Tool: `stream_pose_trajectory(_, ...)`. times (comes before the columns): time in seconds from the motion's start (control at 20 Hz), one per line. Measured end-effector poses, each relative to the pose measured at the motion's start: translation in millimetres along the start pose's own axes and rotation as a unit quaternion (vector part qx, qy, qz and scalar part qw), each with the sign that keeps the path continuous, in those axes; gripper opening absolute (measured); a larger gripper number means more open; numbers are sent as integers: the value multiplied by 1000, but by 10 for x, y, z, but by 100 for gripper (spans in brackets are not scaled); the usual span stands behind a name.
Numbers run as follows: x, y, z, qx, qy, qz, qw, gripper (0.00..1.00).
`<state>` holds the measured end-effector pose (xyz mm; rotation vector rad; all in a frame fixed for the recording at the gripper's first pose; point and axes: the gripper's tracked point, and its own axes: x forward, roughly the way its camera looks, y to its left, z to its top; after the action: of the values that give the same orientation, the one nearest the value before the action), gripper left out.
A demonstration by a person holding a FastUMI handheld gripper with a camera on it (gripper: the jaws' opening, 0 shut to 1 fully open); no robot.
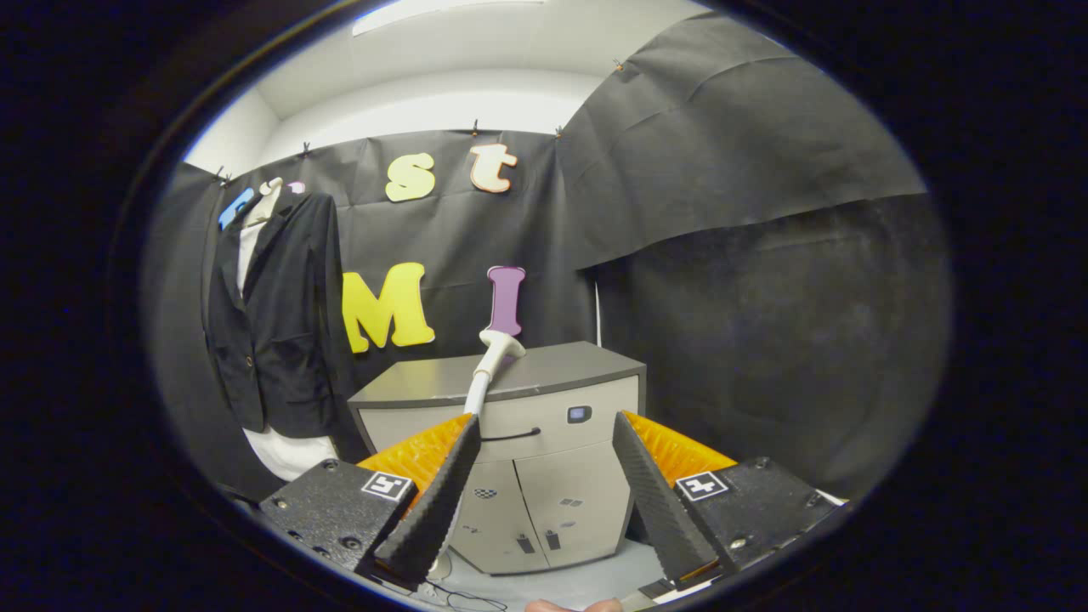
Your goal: Iron the clothes twice with a garment steamer, once on the left side and once on the right side.
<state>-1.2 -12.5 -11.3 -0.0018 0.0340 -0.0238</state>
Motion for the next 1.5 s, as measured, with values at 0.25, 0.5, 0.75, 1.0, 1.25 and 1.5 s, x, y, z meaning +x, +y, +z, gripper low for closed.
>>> stream_pose_trajectory(0.25, 38, 110, -111, 6, 21, 1, 1000, 98)
stream_pose_trajectory(0.5, 207, 370, -139, 8, 44, 4, 999, 98)
stream_pose_trajectory(0.75, 567, 639, -75, 30, 87, 3, 996, 98)
stream_pose_trajectory(1.0, 1276, 857, 70, 19, 140, 24, 990, 98)
stream_pose_trajectory(1.25, 2047, 1041, 337, 8, 164, 57, 985, 98)
stream_pose_trajectory(1.5, 2729, 1072, 375, 0, 218, 63, 974, 98)
